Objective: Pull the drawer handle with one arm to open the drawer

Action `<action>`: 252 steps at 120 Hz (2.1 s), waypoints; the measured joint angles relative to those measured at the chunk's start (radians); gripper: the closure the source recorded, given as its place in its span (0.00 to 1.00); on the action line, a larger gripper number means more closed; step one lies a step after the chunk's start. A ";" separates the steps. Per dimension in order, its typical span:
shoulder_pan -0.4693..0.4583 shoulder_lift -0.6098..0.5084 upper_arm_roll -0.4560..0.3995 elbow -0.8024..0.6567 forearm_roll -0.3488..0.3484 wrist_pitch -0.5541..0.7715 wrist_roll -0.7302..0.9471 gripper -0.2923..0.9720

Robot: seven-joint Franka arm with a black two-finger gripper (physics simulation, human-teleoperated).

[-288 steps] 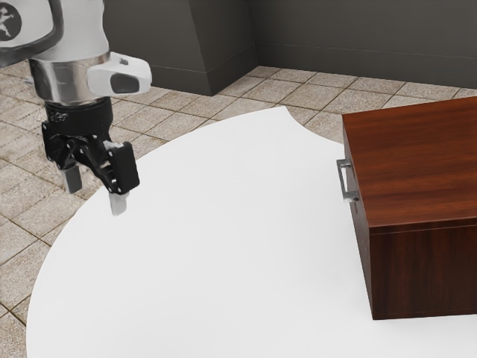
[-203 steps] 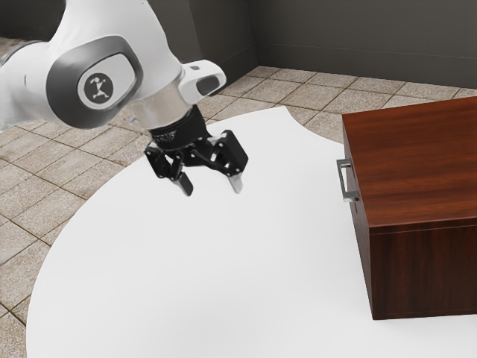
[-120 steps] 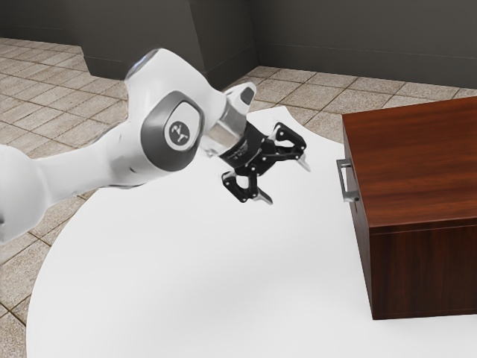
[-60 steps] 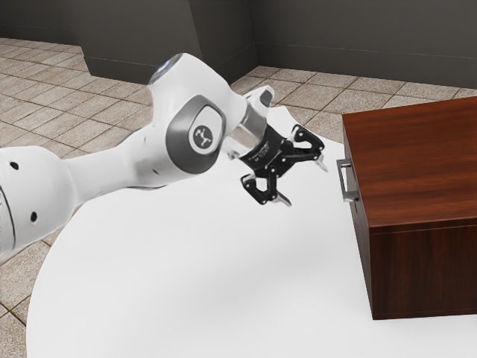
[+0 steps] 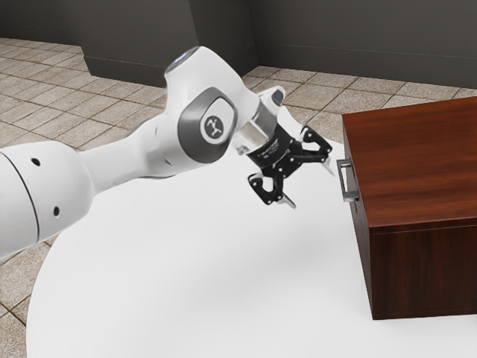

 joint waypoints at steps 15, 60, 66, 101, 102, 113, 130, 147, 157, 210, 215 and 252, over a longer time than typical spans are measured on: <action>-0.014 0.001 0.008 0.006 0.005 -0.011 -0.006 0.23; -0.050 0.039 0.026 0.047 0.021 -0.018 -0.017 0.23; -0.055 0.040 0.030 0.048 0.020 -0.019 -0.018 0.23; -0.060 0.041 0.032 0.041 0.030 -0.025 -0.023 0.23; -0.060 0.041 0.032 0.041 0.031 -0.025 -0.023 0.23; -0.060 0.036 0.032 0.039 0.040 -0.029 -0.024 0.23; -0.059 0.012 0.039 0.018 0.050 -0.041 -0.026 0.23; -0.059 -0.018 0.041 -0.018 0.061 -0.051 -0.027 0.23; -0.058 -0.053 0.040 -0.053 0.071 -0.051 -0.028 0.23; -0.052 -0.097 0.037 -0.119 0.079 0.076 -0.023 0.23; -0.052 -0.090 0.036 -0.118 0.078 0.088 -0.022 0.23; -0.053 -0.059 0.019 -0.139 0.062 0.140 -0.011 0.23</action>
